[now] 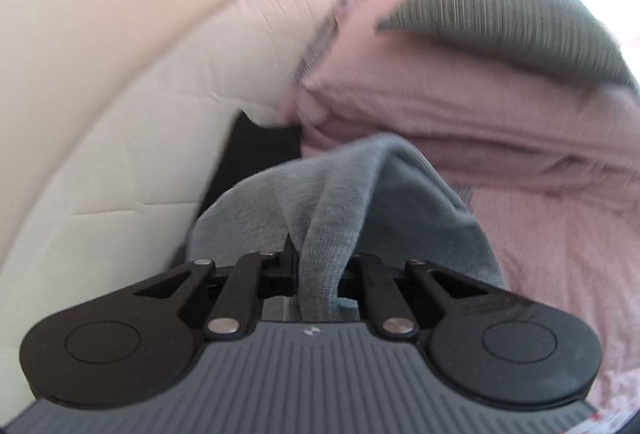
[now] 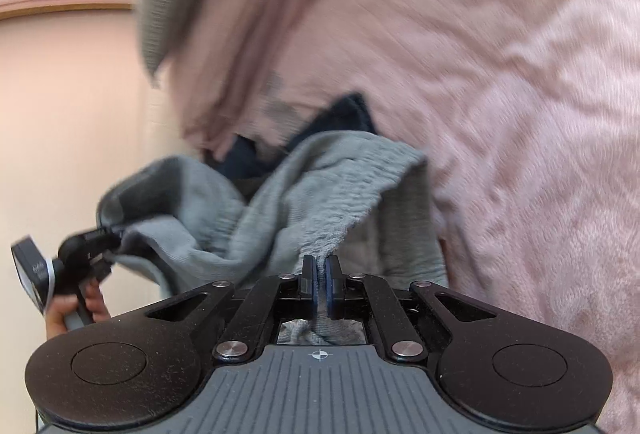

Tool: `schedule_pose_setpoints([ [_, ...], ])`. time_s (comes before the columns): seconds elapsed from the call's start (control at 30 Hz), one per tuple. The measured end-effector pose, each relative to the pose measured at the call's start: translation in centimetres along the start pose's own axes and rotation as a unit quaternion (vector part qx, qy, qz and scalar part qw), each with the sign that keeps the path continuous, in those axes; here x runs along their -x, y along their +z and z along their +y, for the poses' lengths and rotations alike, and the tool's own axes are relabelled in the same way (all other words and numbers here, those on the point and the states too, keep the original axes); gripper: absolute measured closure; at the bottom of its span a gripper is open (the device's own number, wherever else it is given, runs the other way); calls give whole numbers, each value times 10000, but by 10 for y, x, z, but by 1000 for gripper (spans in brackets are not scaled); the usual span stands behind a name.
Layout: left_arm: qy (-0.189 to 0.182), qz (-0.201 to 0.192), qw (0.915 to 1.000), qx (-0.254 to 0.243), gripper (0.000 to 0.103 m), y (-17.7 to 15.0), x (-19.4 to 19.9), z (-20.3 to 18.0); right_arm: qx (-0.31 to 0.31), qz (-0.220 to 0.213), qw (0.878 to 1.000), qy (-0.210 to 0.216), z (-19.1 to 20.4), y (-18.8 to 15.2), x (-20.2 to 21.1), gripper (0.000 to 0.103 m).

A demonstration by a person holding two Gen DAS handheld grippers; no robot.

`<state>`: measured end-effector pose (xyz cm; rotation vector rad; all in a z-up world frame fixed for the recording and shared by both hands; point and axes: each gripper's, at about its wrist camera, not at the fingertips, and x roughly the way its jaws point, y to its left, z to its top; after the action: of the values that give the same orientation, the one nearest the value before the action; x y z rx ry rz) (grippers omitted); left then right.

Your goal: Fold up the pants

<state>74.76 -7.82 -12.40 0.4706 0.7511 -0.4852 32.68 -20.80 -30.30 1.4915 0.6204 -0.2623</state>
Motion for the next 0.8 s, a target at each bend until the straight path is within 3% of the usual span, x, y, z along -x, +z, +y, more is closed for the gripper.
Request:
schedule_pose_setpoints([
  [0.17,-43,-711,9974,75,96,-14,107,11,414,-363,9970,540,22,-7,54,103],
  [0.37,-500,-1273,9906,34,96,-38,223,-31,878,-1309,9827,969,41,1,163,103],
  [0.63,-1829,-1326,9741,-136,96,-86,343,-185,1608,-2661,9462,899,37,38,358,103],
  [0.73,-2460,-1207,9610,-372,96,-109,377,-268,2114,-3004,9293,375,36,55,421,101],
  [0.8,-2880,-949,9508,-636,89,-122,384,-331,2428,-2875,9262,-241,29,69,452,82],
])
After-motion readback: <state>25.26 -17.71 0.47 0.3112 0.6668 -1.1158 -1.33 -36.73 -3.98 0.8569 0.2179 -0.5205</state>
